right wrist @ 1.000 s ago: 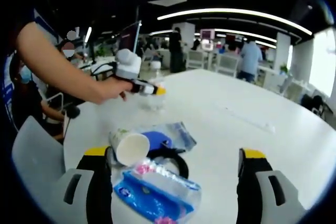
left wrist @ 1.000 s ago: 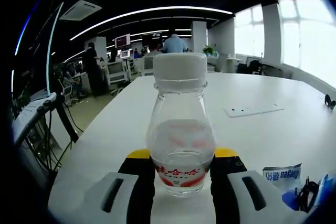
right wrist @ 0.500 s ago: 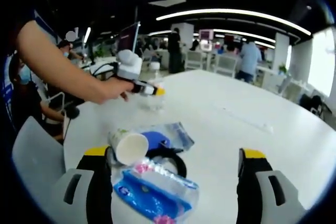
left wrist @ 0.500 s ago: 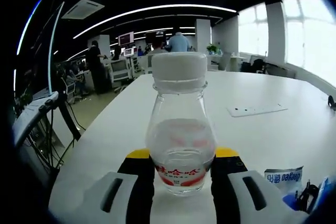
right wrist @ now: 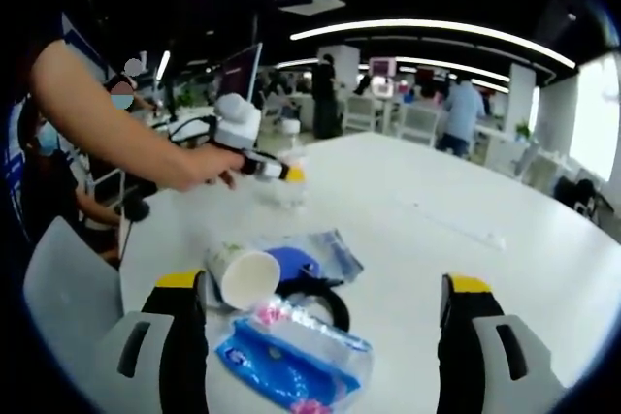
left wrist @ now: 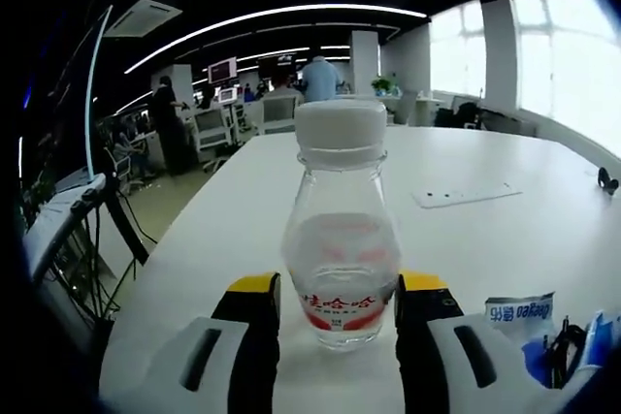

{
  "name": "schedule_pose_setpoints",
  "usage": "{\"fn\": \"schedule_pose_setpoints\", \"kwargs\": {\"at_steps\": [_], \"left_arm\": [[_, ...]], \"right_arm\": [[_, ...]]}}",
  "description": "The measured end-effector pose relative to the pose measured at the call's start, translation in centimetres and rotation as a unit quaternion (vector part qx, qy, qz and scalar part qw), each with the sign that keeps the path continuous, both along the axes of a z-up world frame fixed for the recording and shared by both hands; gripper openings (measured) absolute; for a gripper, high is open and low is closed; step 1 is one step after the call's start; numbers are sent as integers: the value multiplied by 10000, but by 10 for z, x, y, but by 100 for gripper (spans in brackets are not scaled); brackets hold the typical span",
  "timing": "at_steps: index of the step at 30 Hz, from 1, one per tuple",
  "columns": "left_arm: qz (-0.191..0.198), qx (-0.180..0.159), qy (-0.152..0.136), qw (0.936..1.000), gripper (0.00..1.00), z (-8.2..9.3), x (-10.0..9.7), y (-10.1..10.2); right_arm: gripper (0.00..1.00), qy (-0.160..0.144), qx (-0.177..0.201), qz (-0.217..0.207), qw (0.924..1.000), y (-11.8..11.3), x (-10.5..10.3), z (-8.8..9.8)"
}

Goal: Arrange the tabletop items into an orderly group along one side of the table until the central work area is clear of visible clutter.

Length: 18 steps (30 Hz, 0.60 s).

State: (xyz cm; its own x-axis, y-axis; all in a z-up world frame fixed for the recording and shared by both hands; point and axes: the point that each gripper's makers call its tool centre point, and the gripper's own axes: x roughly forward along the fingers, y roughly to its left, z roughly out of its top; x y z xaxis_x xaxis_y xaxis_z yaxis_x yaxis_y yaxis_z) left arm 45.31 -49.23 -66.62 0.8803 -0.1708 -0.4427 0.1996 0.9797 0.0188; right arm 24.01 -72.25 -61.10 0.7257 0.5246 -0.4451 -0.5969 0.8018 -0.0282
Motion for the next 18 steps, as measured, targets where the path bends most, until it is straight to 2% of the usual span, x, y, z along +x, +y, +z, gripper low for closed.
{"fn": "schedule_pose_setpoints", "kwargs": {"at_steps": [2,18], "left_arm": [[-88,-18,42,10000,36,-1,-2,-3],[268,-7,38,9996,36,-1,0,-1]], "right_arm": [[99,-14,-10,10,10000,0,-1,1],[98,-36,-48,-60,10000,-6,-6,4]]}}
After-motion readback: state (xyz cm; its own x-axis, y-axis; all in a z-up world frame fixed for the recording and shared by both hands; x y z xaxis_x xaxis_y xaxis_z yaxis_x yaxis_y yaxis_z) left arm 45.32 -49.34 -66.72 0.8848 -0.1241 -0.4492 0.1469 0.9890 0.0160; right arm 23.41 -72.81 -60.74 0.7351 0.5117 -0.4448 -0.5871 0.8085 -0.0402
